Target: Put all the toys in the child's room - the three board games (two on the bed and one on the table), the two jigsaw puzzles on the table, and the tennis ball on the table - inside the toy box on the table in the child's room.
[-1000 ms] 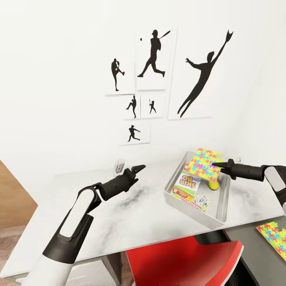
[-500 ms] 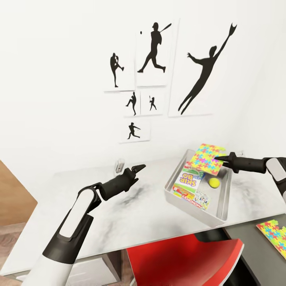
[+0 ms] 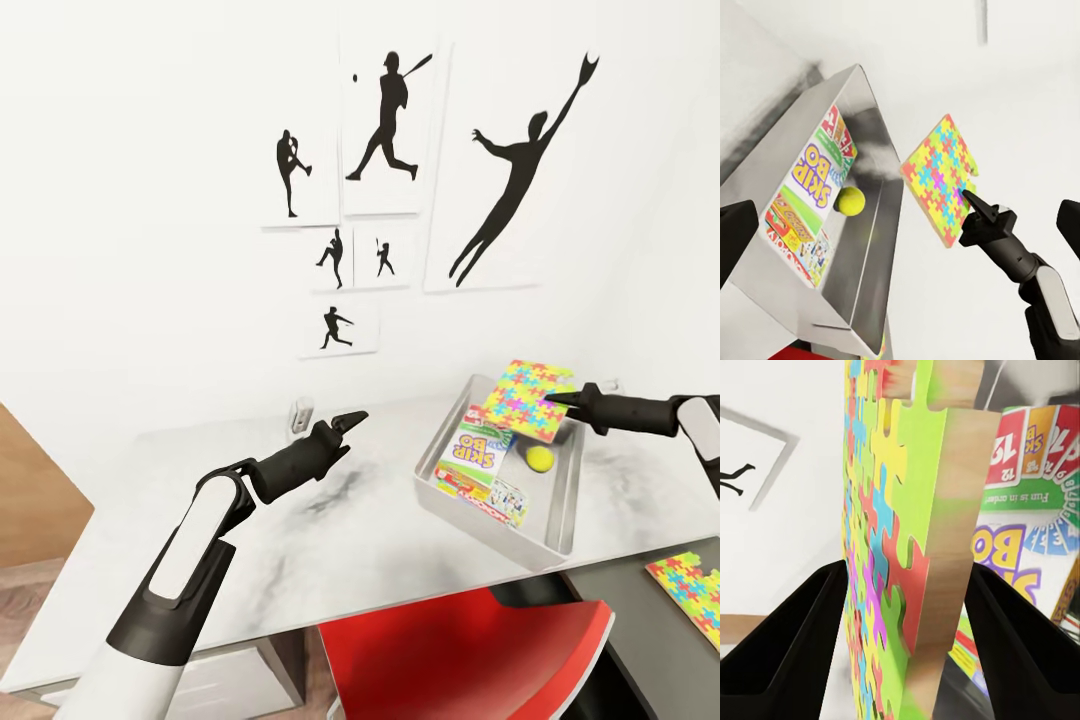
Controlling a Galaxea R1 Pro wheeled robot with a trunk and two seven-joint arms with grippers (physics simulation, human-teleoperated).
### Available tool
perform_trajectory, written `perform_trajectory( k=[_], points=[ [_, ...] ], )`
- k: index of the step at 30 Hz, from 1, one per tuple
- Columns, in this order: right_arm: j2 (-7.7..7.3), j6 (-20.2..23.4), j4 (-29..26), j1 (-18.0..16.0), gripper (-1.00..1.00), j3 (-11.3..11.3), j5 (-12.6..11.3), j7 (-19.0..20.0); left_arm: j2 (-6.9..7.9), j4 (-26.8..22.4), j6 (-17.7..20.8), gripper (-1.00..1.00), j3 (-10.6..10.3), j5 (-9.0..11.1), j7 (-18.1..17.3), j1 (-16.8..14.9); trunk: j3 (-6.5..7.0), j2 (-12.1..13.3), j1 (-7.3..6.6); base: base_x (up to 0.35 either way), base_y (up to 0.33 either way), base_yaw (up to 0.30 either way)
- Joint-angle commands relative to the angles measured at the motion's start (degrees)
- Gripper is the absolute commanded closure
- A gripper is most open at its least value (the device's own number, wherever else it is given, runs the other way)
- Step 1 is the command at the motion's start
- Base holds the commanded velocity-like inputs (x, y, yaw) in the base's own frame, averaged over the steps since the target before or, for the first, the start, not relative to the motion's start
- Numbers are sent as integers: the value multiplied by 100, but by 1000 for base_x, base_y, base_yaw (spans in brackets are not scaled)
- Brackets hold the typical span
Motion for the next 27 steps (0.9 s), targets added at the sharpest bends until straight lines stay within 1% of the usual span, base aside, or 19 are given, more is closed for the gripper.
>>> perform_trajectory(
  k=[1,4,6,11,18,27],
  points=[
    [-5,26,-23,9,100,-22,45,51,-2,-8,9,-100,2,60,55,-5,-11,-8,2,0,0,-8],
    [-39,26,-70,40,100,-26,44,57,-2,-11,8,-100,-2,58,52,-4,-17,-8,2,0,0,-5],
    [-93,26,-97,53,100,-38,40,61,-3,-12,8,-100,-10,58,48,-4,-18,-8,2,0,0,-2],
    [-151,26,-181,69,100,-49,38,64,-9,-46,7,-100,-16,57,50,-4,-20,-8,2,0,0,-1],
    [-161,26,-297,75,100,-51,42,64,-4,-109,7,-100,-12,57,45,-4,-21,-8,2,0,-11,0],
    [-162,26,-346,75,100,-51,43,64,5,-117,-7,-100,-19,40,58,7,-21,-8,2,46,-133,0]
  ],
)
